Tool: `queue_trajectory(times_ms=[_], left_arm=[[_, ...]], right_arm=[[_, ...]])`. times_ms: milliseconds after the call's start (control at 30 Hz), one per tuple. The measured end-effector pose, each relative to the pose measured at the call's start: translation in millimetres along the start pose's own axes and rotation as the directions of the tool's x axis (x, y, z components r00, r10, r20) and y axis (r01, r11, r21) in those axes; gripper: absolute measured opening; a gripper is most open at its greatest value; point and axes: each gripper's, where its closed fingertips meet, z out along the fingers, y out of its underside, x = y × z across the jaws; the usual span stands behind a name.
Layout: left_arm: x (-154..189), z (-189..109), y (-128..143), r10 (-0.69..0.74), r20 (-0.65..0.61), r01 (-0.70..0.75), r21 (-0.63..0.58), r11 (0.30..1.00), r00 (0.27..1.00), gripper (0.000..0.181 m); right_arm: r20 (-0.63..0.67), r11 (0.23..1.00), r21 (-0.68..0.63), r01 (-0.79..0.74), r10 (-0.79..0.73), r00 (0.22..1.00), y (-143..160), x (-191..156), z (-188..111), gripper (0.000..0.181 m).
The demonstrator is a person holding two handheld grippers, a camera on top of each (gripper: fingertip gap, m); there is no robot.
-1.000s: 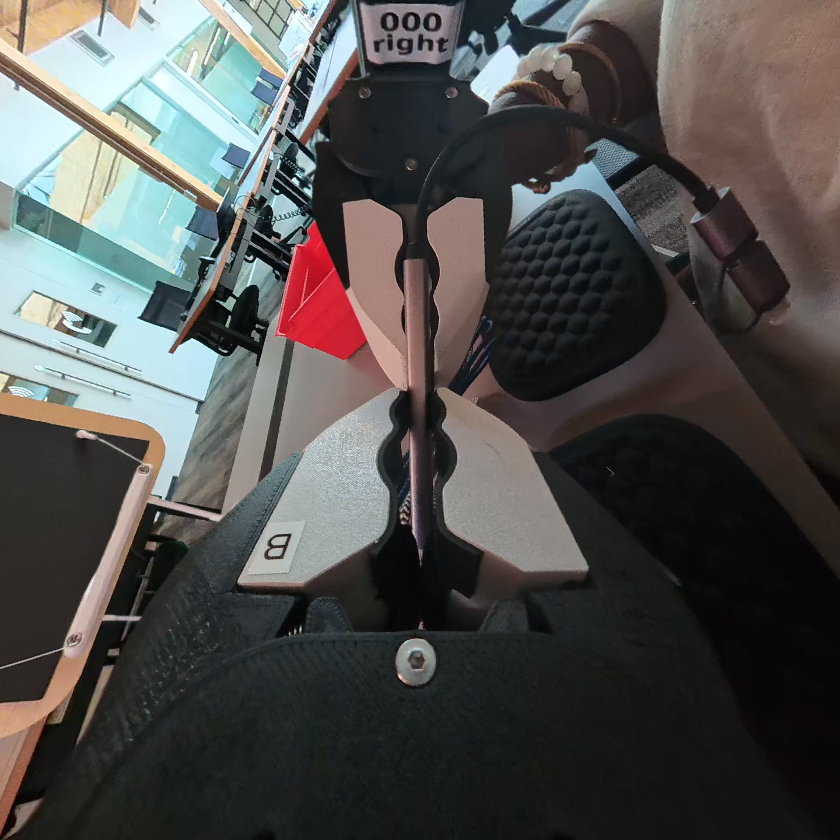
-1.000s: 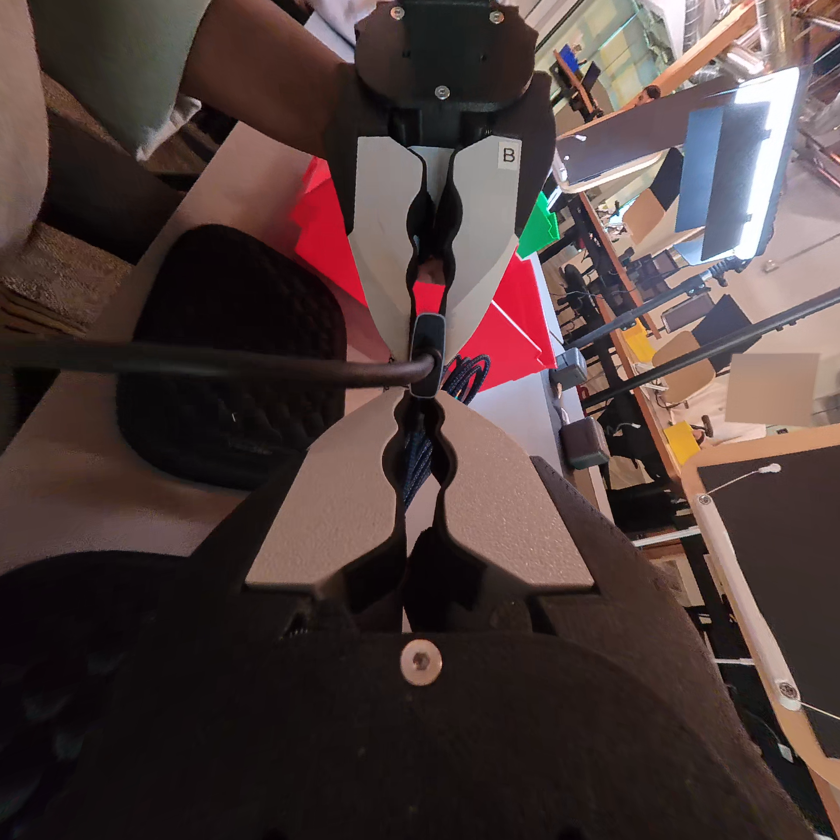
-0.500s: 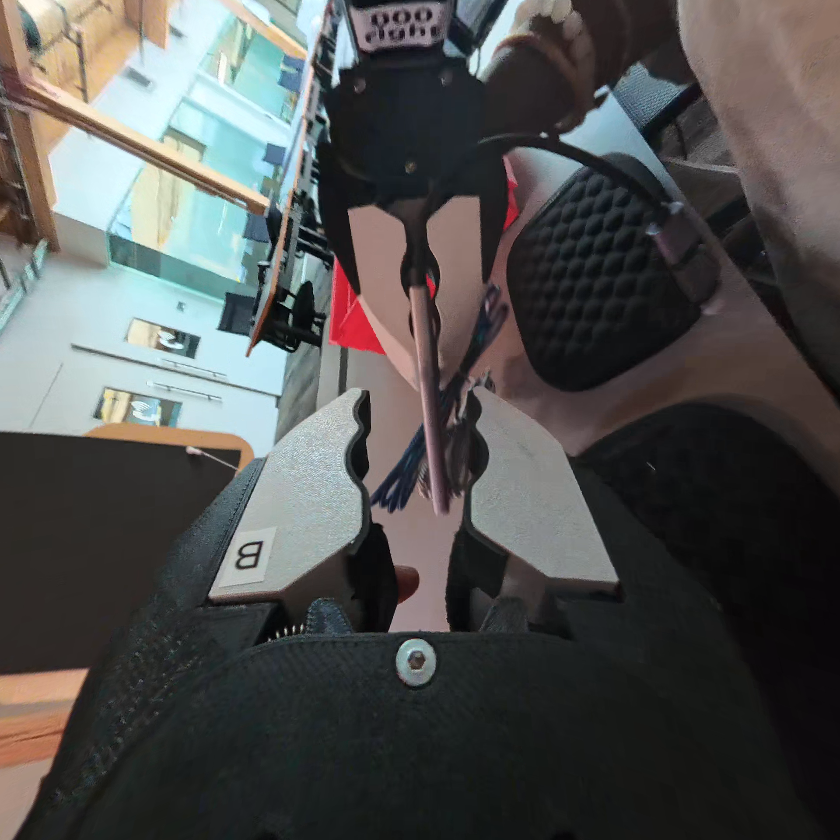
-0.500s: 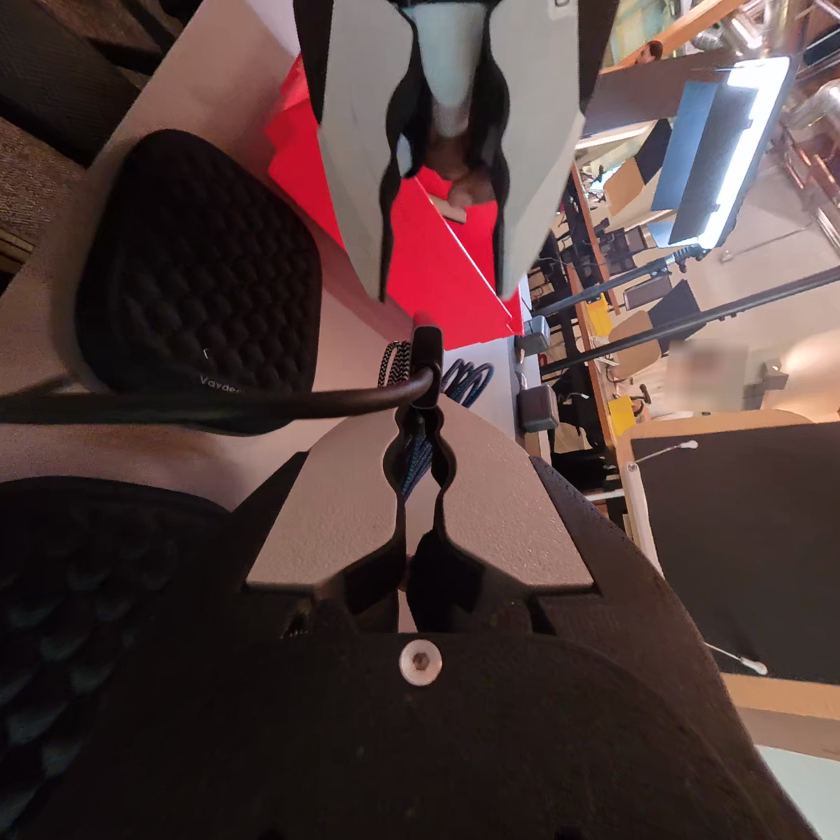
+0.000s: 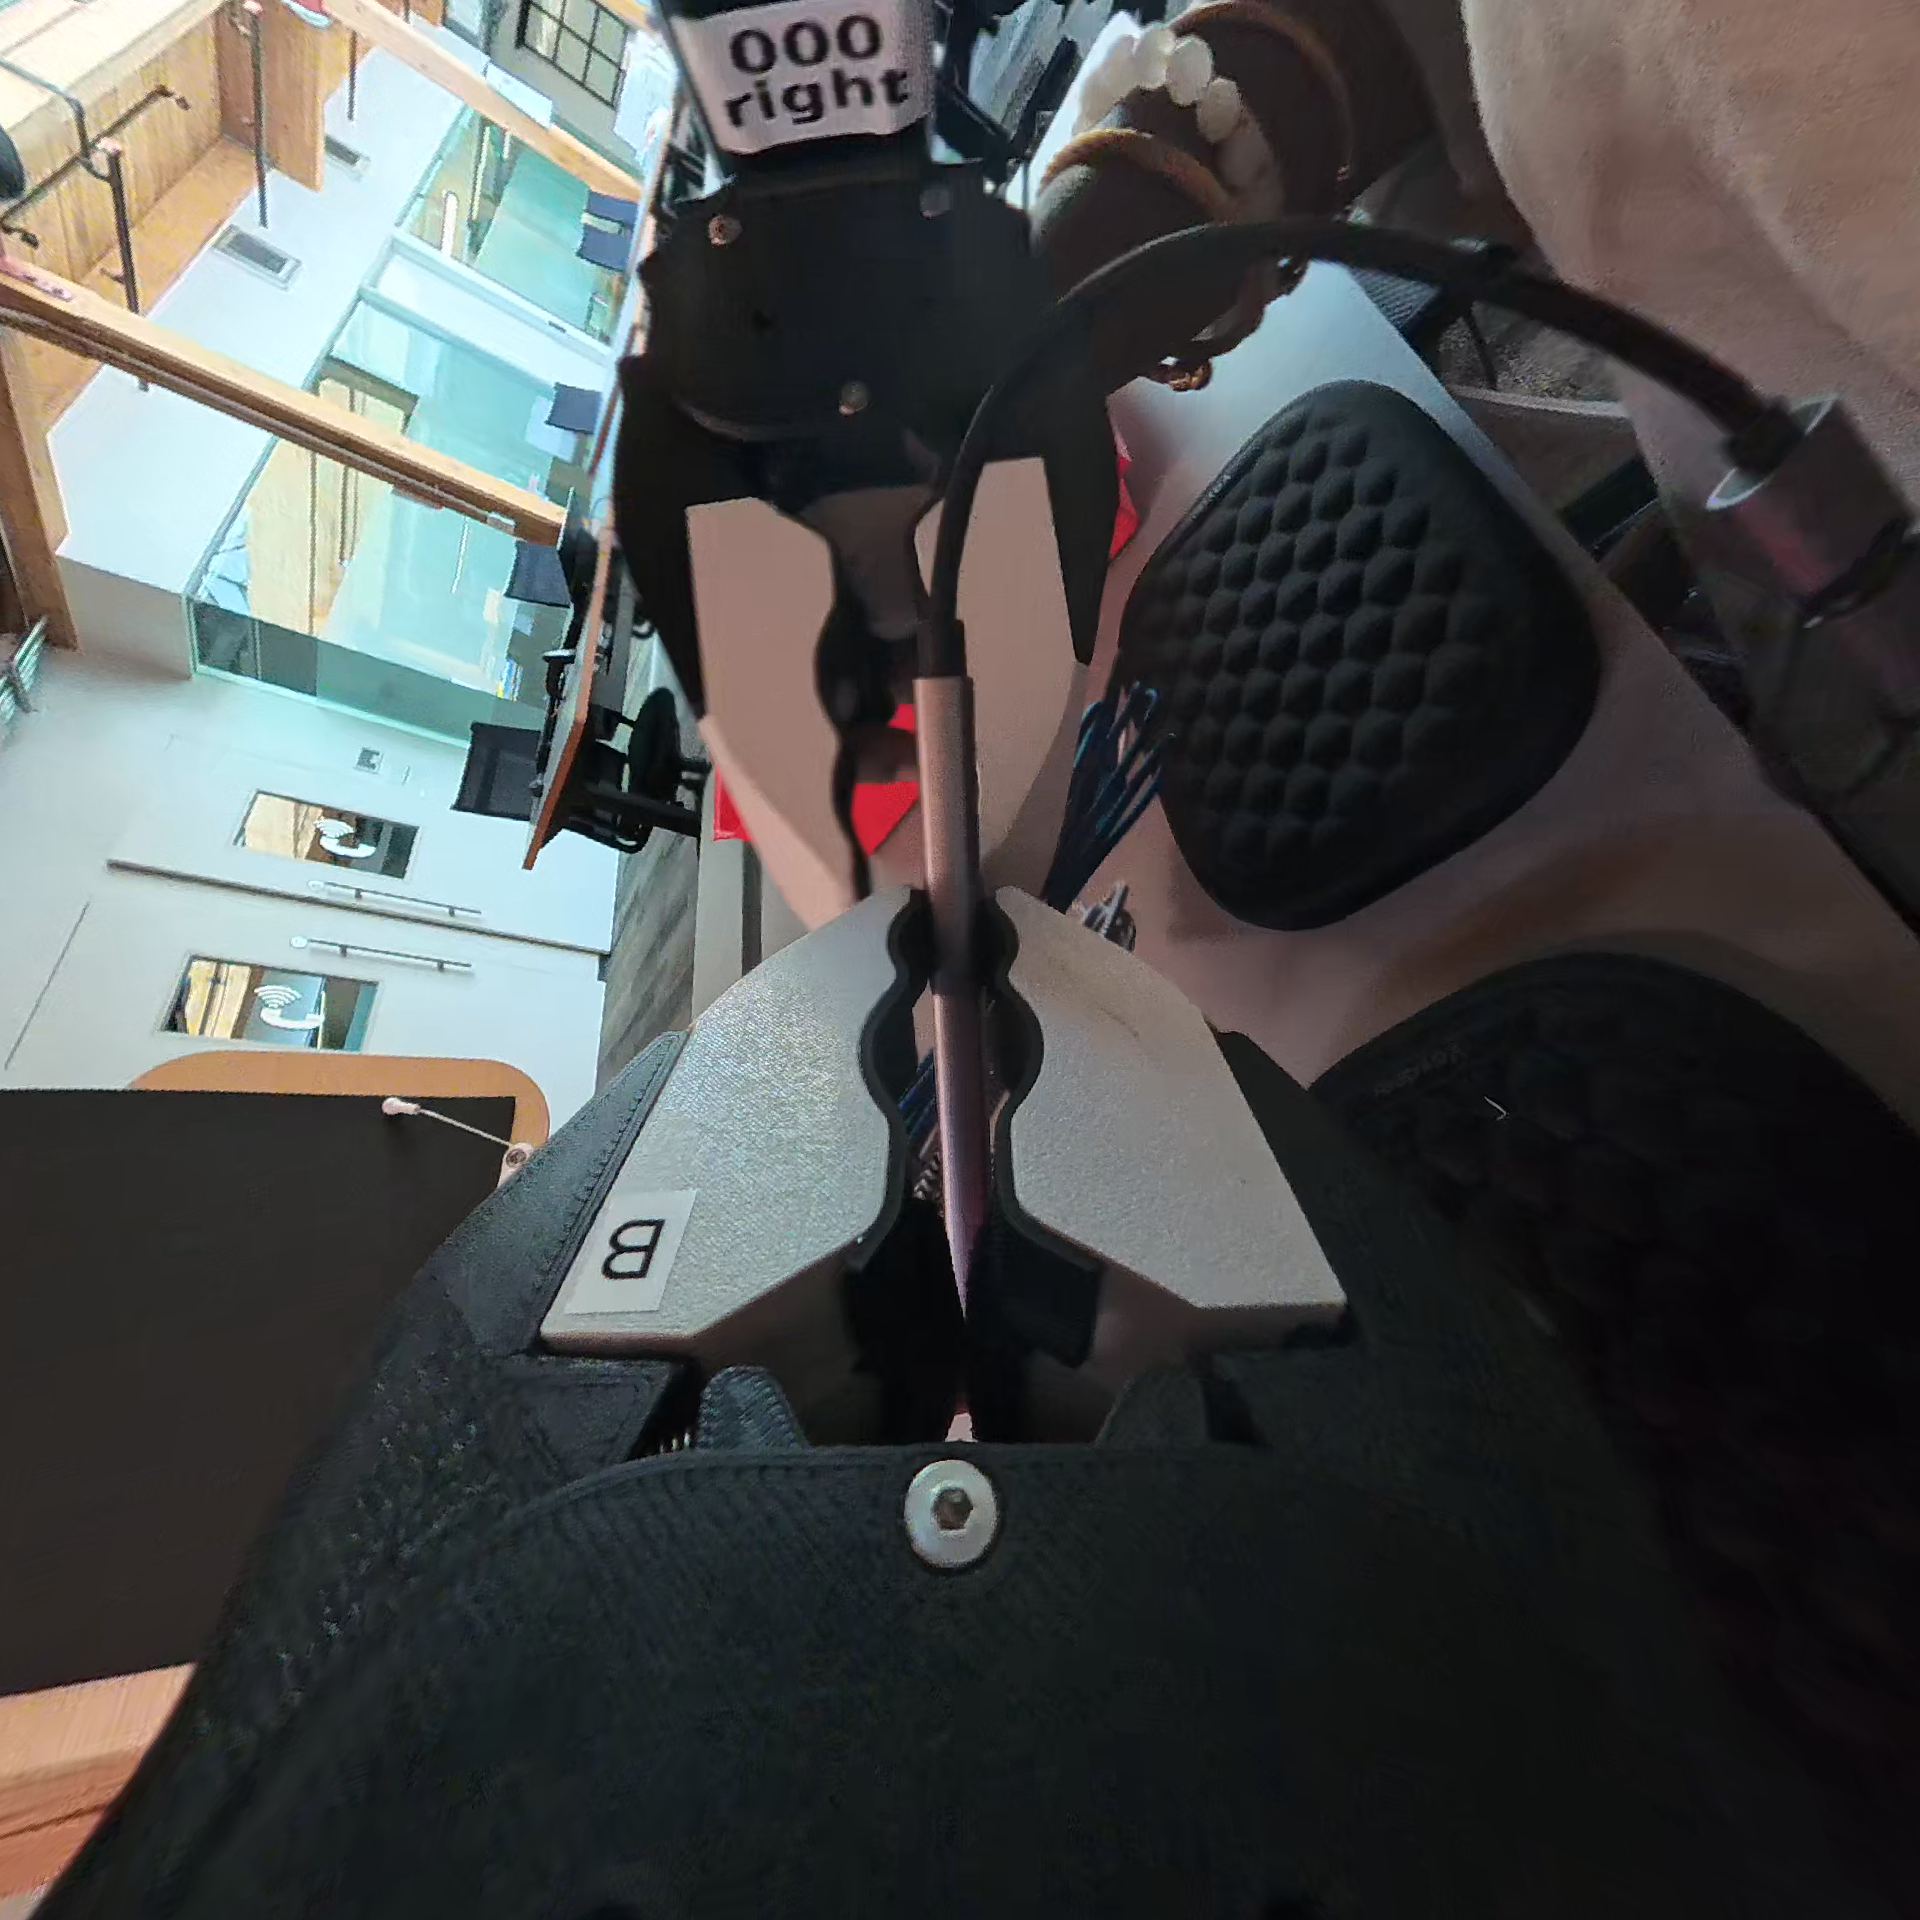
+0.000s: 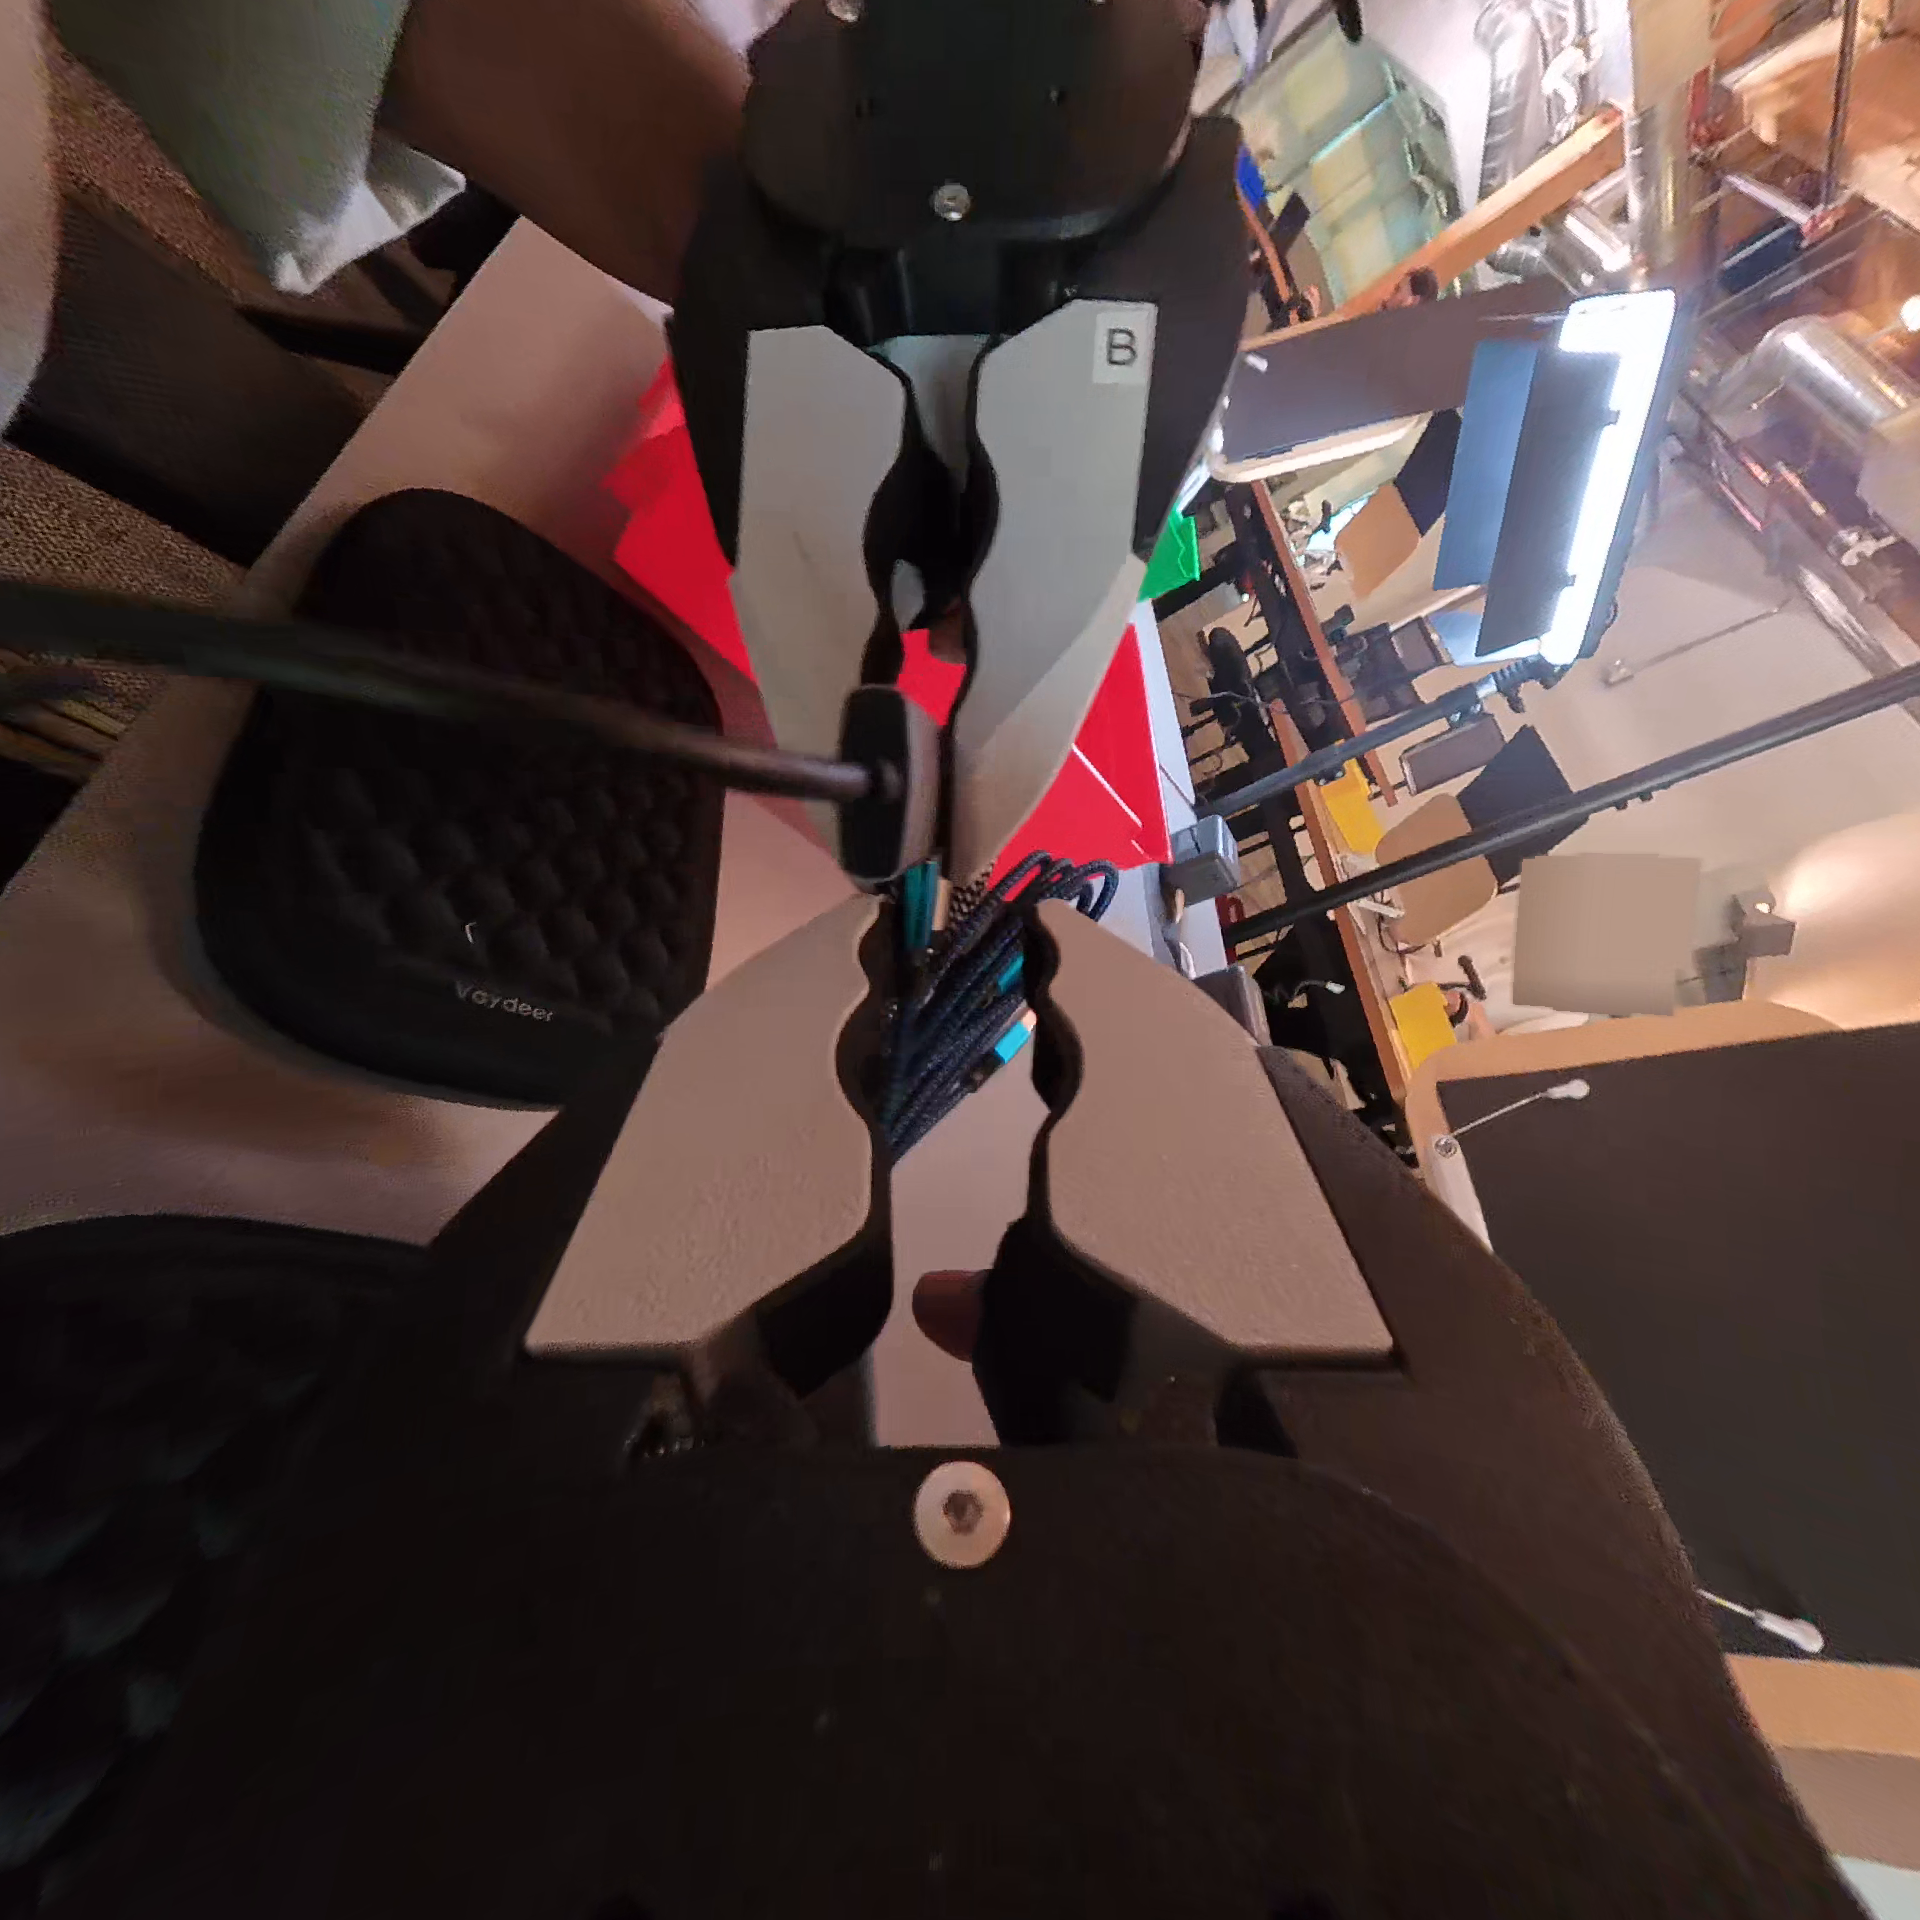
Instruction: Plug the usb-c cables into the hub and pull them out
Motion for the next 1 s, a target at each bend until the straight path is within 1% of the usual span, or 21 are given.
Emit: queue_trajectory(times_ms=[33, 100, 167, 267, 300, 333, 367, 433, 533, 567, 600, 633, 667, 700, 733, 767, 833, 900, 1000], left_arm=[[1, 0, 0, 0.004, -0.003, -0.004, 0.001, 1.000, 1.000, 0.007], [0, 0, 2, 0.000, 0.010, 0.000, -0.003, 1.000, 1.000, 0.007], [-1, -3, 2, -0.024, 0.008, 0.024, 0.019, 1.000, 1.000, 0.007], [0, -3, -5, -0.054, 0.001, 0.054, 0.081, 0.995, 0.999, 0.007], [2, -2, -9, -0.063, -0.017, 0.064, 0.105, 0.992, 0.998, 0.007], [4, -1, -10, -0.061, -0.032, 0.064, 0.102, 0.993, 0.998, 0.007], [3, -1, -10, -0.053, -0.023, 0.055, 0.096, 0.994, 0.998, 0.007], [1, -3, -13, -0.061, -0.013, 0.062, 0.100, 0.993, 0.998, 0.007], [5, -5, -7, -0.004, -0.033, 0.004, -0.001, 1.000, 0.999, 0.007], [2, -14, -12, -0.002, -0.025, 0.003, 0.019, 1.000, 1.000, 0.007], [-17, -41, -19, -0.087, 0.045, 0.082, 0.086, 0.993, 0.995, 0.007], [-39, -74, -15, -0.175, 0.125, 0.162, 0.111, 0.981, 0.977, 0.007], [-50, -99, -3, -0.181, 0.190, 0.170, 0.073, 0.983, 0.965, 0.007], [-49, -107, 7, -0.157, 0.203, 0.159, 0.007, 0.987, 0.967, 0.007], [-43, -102, 11, -0.145, 0.175, 0.154, -0.038, 0.987, 0.974, 0.007], [-38, -93, 9, -0.152, 0.145, 0.160, -0.044, 0.986, 0.978, 0.008], [-34, -80, 13, -0.155, 0.141, 0.164, -0.060, 0.985, 0.978, 0.008], [-38, -76, 31, -0.185, 0.197, 0.211, -0.124, 0.970, 0.963, 0.008], [-47, -75, 39, -0.261, 0.307, 0.301, -0.089, 0.949, 0.915, 0.008]], right_arm=[[0.010, 1.000, -0.015, -0.007, 0.007, 1.000, 1, 0, 1, 0.025], [0.049, 0.999, -0.026, 0.021, -0.019, 0.999, 2, -7, 4, 0.007], [0.025, 0.999, -0.012, 0.050, -0.050, 0.998, 0, -7, 6, 0.007], [0.043, 0.998, -0.027, 0.058, -0.057, 0.997, 0, -10, 12, 0.011], [0.046, 0.995, -0.039, 0.087, -0.085, 0.995, 0, -11, 14, 0.007], [0.049, 0.992, -0.053, 0.115, -0.112, 0.992, 1, -12, 15, 0.006], [0.049, 0.992, -0.056, 0.112, -0.109, 0.993, 1, -10, 14, 0.005], [0.019, 0.993, -0.036, 0.115, -0.114, 0.993, -2, -7, 13, 0.005], [-0.010, 0.984, -0.046, 0.169, -0.170, 0.985, 3, -9, 14, 0.004], [0.007, 0.956, -0.206, 0.209, -0.213, 0.977, 36, -7, 10, 0.004], [0.019, 0.903, -0.362, 0.230, -0.239, 0.971, 79, -3, -3, 0.004], [0.007, 0.910, -0.376, 0.175, -0.186, 0.982, 98, -2, -18, 0.004], [-0.044, 0.949, -0.302, 0.087, -0.105, 0.993, 88, 4, -25, 0.004], [-0.102, 0.987, -0.162, 0.020, -0.037, 0.994, 58, 15, -26, 0.004], [-0.142, 1.000, -0.022, -0.014, 0.011, 0.990, 30, 25, -26, 0.004], [-0.162, 0.997, 0.067, -0.025, 0.036, 0.986, 13, 33, -25, 0.004], [-0.206, 0.991, 0.133, -0.034, 0.061, 0.977, 2, 45, -25, 0.004], [-0.242, 0.976, 0.201, -0.083, 0.132, 0.961, -2, 58, -32, 0.004], [-0.299, 0.947, 0.275, -0.167, 0.250, 0.921, -4, 80, -54, 0.004]])
